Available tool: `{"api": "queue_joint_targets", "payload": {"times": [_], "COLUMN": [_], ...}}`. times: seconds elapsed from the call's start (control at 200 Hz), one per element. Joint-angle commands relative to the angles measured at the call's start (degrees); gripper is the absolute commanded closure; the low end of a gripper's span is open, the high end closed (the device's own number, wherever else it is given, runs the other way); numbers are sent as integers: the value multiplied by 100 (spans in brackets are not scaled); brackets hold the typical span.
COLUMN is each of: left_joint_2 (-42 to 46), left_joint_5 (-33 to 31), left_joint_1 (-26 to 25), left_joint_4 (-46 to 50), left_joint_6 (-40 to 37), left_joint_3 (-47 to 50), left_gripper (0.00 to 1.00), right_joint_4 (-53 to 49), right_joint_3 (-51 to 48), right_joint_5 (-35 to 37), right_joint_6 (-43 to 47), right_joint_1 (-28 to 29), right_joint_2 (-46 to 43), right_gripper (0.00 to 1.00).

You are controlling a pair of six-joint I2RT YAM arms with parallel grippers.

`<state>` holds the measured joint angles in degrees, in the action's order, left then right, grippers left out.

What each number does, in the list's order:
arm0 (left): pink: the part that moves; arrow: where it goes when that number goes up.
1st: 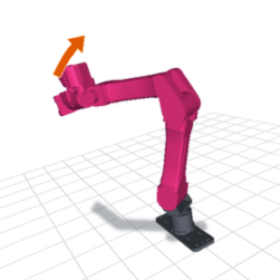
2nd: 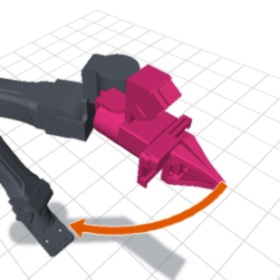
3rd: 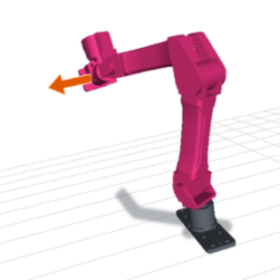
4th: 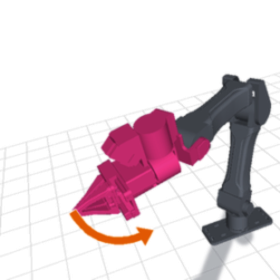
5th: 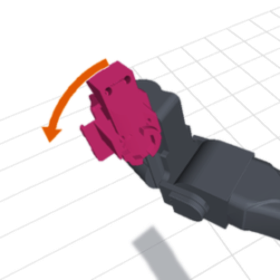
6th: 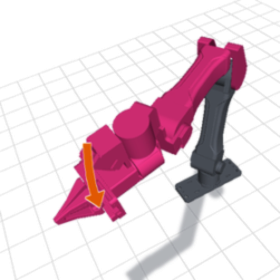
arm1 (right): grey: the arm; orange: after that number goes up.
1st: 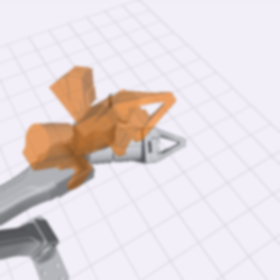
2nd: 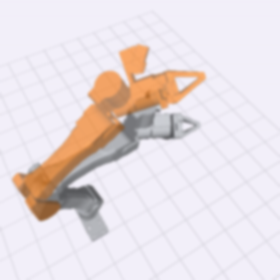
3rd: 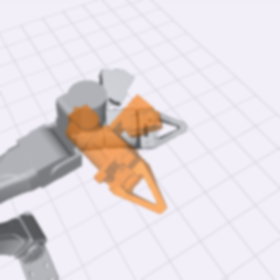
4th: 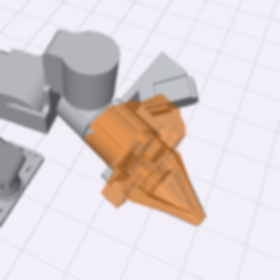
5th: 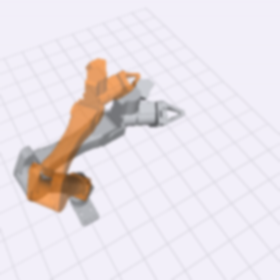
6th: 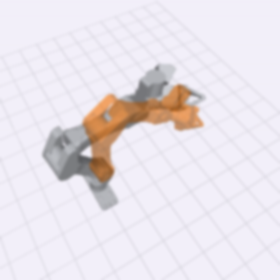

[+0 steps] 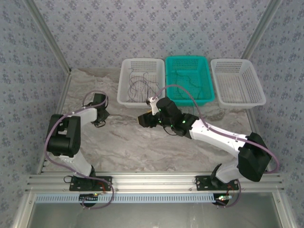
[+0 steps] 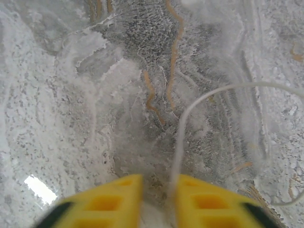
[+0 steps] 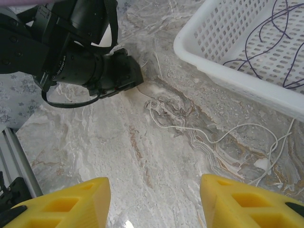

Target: Untangle the cables

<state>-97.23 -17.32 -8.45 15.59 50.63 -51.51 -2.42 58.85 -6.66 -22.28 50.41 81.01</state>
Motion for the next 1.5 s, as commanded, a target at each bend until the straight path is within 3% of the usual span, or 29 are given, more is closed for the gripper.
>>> {"api": "queue_joint_targets", "payload": {"times": [0.0, 0.11, 0.255, 0.395, 0.43, 0.53, 0.63, 0.705, 0.78, 0.86, 0.895, 1.104, 1.334, 1.499], "left_joint_2": [269, 1162, 2284, 2747, 2862, 3170, 3371, 3462, 3539, 3616, 3652, 3751, 3957, 4074], "left_joint_5": [42, 432, 826, 1759, 1785, 1732, 1847, 1862, 1722, 1407, 1275, 869, 1425, 1762], "left_joint_1": [34, -59, -634, -1137, -1317, -1753, -1906, -1924, -1924, -1910, -1901, -1888, -1889, -1897], "left_joint_4": [205, 637, 1051, 1407, 1414, 1352, 1296, 1427, 1688, 1968, 2020, 1725, 704, 596], "left_joint_6": [-111, -344, -778, -1095, -1146, -1207, -1131, -1114, -1201, -1363, -1461, -1944, -1964, -2096], "left_joint_3": [-92, -224, -537, -1016, -1102, -1298, -1552, -1810, -2131, -2419, -2475, -2065, -1281, -1138], "left_gripper": [100, 100, 100, 100, 100, 100, 100, 100, 100, 100, 100, 100, 51, 37], "right_joint_4": [147, 287, 997, 1635, 1665, 2063, 2688, 2750, 2830, 3048, 3065, 2626, 1718, 1482], "right_joint_3": [-40, -104, -338, -300, -215, -101, -38, 147, 170, -33, -138, -583, -207, 162], "right_joint_5": [167, 381, 611, 178, -72, -310, -39, 223, 293, 239, 103, -493, 96, 400], "right_joint_6": [-53, 291, 1360, 2133, 2311, 2436, 2370, 2566, 2574, 2438, 2406, 2072, 1849, 1702], "right_joint_1": [40, 31, 26, 20, 24, 83, 74, 55, 35, 27, 6, -64, -299, -765], "right_joint_2": [-148, -114, 127, 428, 533, 844, 1373, 1811, 2018, 1904, 1791, 482, -586, -1012], "right_gripper": [46, 43, 35, 25, 20, 18, 18, 26, 43, 87, 100, 100, 100, 100]}}
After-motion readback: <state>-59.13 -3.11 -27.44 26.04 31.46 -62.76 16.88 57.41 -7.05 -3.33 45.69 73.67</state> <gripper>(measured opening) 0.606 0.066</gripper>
